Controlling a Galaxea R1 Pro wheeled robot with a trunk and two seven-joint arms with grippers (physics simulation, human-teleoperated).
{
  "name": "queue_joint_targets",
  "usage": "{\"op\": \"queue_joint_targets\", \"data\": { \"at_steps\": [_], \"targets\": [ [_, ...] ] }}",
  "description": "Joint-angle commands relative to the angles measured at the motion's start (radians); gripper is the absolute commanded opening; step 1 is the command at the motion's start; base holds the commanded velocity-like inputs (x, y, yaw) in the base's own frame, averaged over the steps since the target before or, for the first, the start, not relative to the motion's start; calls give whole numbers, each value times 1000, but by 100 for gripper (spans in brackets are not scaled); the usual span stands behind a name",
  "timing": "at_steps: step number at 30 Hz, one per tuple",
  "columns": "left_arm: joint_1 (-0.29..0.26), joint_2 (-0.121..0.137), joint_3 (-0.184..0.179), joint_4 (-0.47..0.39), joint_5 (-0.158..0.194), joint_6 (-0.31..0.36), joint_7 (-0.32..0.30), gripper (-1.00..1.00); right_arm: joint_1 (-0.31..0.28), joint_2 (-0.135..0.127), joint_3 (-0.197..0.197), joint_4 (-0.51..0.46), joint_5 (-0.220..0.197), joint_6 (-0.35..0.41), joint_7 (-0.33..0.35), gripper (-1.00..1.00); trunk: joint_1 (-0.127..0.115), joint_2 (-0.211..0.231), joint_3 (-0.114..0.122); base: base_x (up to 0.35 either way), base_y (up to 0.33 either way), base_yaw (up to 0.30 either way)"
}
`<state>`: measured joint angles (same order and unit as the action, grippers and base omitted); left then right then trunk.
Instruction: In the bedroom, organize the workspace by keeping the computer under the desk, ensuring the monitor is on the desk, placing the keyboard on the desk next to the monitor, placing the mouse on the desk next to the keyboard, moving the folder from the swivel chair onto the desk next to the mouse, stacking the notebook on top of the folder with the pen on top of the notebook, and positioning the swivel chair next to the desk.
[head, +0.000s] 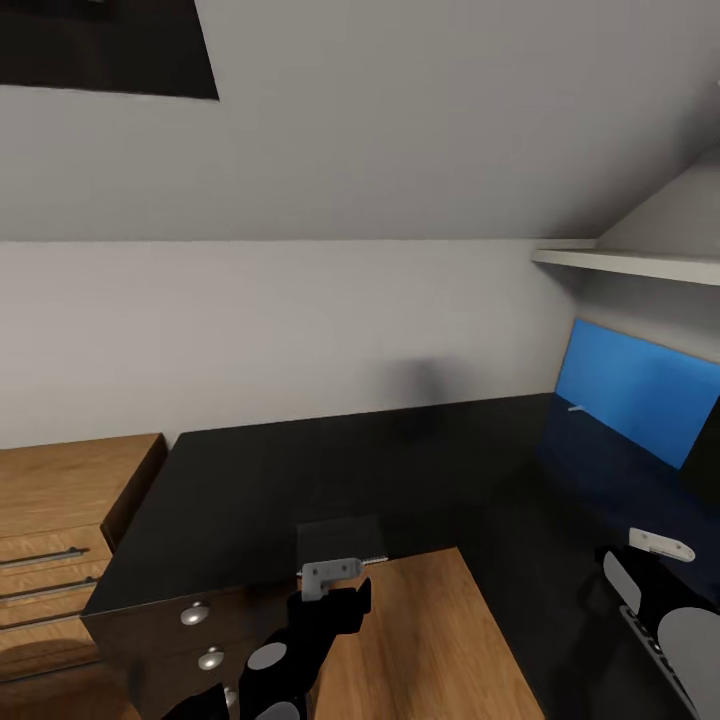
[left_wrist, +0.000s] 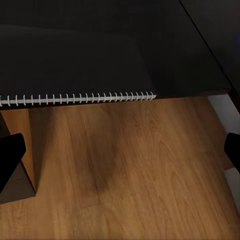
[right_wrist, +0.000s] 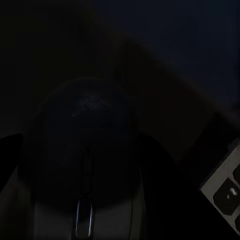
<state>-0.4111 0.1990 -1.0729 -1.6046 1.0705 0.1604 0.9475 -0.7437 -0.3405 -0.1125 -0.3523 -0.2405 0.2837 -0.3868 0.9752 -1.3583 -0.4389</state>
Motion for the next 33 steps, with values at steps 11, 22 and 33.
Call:
{"op": "queue_joint_targets", "data": {
  "at_steps": [11, 22, 33],
  "targets": [
    [-1, 4, 0, -2, 0, 4, 8, 100, 0, 0, 5, -3, -11, 2, -6, -100, -8, 13, 5, -1, 0, 0],
    [-1, 8, -1, -2, 0, 2, 10, 100, 0, 0, 7, -4, -7, 1, -6, 100, -12, 20, 8, 0, 0, 0],
    [-1, 8, -2, -2, 1, 2, 9, 100, 0, 0, 7, -4, -6, 0, -6, 100, -12, 20, 8, 0, 0, 0]
  ]
}}
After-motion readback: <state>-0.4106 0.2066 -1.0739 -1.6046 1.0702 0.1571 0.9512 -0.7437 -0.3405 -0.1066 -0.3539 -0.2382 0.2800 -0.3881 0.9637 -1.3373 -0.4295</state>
